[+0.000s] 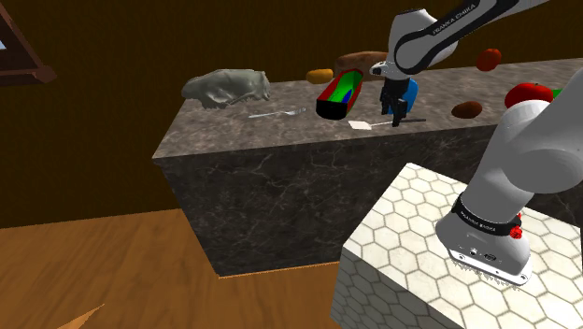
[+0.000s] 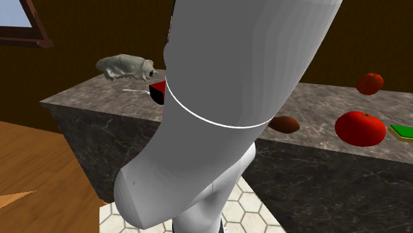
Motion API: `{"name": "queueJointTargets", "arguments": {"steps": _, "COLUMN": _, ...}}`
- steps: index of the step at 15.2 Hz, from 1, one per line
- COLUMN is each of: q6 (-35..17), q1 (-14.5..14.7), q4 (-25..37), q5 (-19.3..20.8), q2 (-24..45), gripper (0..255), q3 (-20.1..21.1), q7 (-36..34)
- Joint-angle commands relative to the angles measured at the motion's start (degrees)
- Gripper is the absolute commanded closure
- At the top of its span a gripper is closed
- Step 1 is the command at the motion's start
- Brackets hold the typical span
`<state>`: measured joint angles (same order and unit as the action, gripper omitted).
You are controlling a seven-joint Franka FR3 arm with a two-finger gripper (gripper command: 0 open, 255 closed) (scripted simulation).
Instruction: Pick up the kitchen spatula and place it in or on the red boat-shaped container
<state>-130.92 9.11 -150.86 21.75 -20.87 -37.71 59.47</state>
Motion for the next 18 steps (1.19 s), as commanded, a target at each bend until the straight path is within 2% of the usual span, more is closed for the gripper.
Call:
{"name": "queueJointTargets", "arguments": {"steps": 1, "q6": -0.13, "q1": 0.05, "q4": 0.04, "q5": -0.05, "q2": 0.15, "gripper": 0, "q3": -0.06, "q7": 0.04}}
{"name": "queueJointTargets", "arguments": {"steps": 4, "q6": -0.13, "q1": 0.05, "q4": 0.04, "q5": -0.05, "q2": 0.15, "gripper": 0, "q3": -0.06, "q7": 0.05}}
{"name": "queueJointTargets", "arguments": {"steps": 5, "q6": -0.13, "q1": 0.05, "q4": 0.03, "q5": -0.05, "q2": 0.15, "gripper": 255, "q3": -0.06, "q7": 0.04}}
{"name": "queueJointTargets", "arguments": {"steps": 14, "q6": -0.12, "q1": 0.04, "q4": 0.04, "q5": -0.05, "q2": 0.15, "gripper": 255, "q3": -0.06, "q7": 0.05}}
{"name": "queueJointTargets", "arguments": {"steps": 18, "q6": 3.84, "q1": -0.36, "q4": 1.48, "q5": 0.12, "q2": -2.45, "gripper": 255, "q3": 1.15, "q7": -0.23}}
